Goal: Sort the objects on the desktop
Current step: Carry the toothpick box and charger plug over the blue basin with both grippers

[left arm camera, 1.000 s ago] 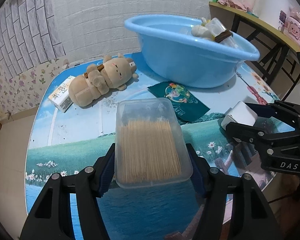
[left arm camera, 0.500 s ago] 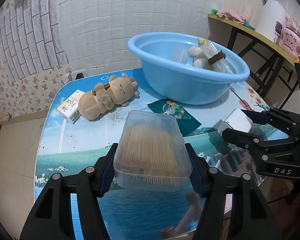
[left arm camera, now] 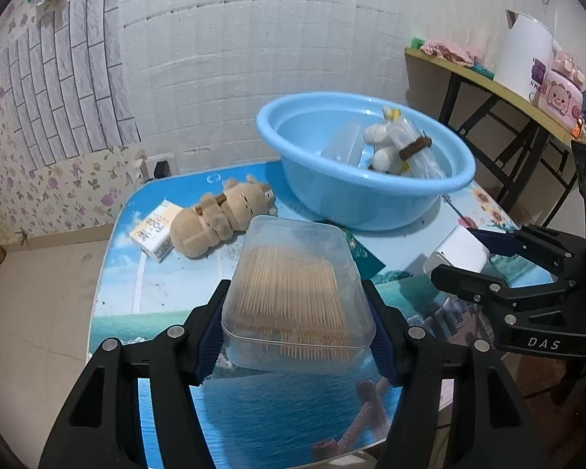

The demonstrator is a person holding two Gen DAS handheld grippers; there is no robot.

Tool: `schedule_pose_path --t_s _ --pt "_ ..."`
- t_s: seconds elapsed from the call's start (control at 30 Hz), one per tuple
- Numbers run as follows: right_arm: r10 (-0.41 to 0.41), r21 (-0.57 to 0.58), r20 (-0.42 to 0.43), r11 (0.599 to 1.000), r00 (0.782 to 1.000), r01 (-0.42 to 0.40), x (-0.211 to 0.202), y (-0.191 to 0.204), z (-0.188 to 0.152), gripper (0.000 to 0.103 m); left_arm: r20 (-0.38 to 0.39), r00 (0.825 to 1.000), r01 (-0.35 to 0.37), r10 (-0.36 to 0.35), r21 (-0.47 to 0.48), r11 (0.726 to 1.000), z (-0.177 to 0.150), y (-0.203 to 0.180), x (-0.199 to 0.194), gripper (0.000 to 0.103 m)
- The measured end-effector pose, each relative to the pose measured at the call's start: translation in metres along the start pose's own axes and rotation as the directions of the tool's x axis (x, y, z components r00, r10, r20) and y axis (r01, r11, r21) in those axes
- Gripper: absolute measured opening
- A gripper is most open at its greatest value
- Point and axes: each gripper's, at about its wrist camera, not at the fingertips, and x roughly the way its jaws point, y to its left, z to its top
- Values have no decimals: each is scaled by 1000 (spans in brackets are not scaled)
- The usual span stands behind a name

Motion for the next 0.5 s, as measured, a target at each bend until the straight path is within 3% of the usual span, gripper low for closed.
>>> schedule_pose_path --t_s 0.5 --pt "20 -11 71 1000 997 -19 -28 3 16 60 117 993 -12 10 22 1000 33 -5 -44 63"
